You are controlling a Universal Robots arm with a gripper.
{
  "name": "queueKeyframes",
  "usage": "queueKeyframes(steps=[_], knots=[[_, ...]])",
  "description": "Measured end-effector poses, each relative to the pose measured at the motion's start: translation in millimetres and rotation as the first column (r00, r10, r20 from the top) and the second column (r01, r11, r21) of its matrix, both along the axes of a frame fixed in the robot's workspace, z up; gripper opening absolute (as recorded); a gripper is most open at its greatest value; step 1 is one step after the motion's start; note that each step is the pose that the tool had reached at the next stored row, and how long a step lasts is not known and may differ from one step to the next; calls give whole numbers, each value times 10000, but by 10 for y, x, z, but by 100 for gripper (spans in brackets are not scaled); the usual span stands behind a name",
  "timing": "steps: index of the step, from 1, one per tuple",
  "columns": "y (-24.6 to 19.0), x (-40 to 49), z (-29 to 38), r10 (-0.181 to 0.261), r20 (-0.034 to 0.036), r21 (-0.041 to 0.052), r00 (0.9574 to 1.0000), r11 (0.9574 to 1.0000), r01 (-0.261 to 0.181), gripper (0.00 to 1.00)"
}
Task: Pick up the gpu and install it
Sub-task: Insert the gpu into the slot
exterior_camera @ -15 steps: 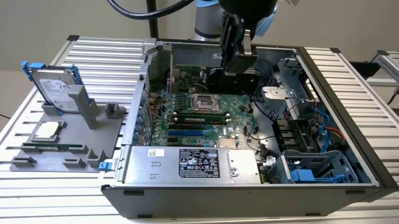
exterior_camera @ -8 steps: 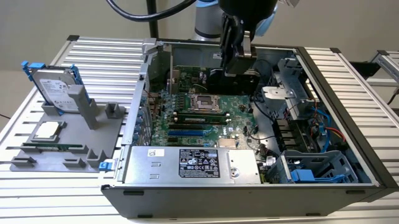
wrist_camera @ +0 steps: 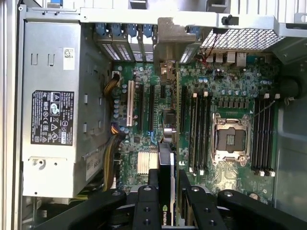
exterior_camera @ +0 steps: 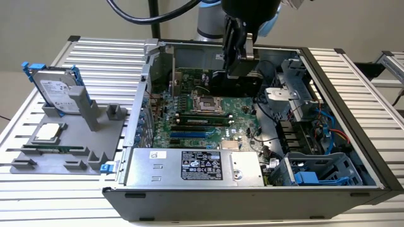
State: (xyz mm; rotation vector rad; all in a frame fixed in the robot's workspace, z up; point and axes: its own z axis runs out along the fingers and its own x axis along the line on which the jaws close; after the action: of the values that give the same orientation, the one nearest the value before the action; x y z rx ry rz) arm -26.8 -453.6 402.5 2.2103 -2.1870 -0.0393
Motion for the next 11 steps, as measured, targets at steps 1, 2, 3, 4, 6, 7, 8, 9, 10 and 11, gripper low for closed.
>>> queueKeyframes(steps=[1, 2, 3, 4, 6, 7, 8, 9, 10, 11], knots=[[3, 0, -6, -12, 0, 0, 10000, 10000, 12, 0], [7, 0, -12, -26, -1, -1, 10000, 10000, 26, 0], [10, 0, -21, -49, 0, 0, 10000, 10000, 49, 0], [12, 0, -29, -81, -1, 1, 10000, 10000, 81, 0], [18, 0, -44, -158, -1, -2, 9999, 9999, 158, 0], [19, -1, -52, -181, 4, -2, 9998, 9998, 181, 0], [19, -1, -62, -188, 14, -1, 9998, 9998, 188, 0], [19, -1, -75, -191, 34, -1, 9998, 9998, 191, 0], [19, -1, -89, -192, 62, 0, 9998, 9998, 192, 0], [19, 0, -100, -192, 83, 0, 9998, 9998, 192, 0]])
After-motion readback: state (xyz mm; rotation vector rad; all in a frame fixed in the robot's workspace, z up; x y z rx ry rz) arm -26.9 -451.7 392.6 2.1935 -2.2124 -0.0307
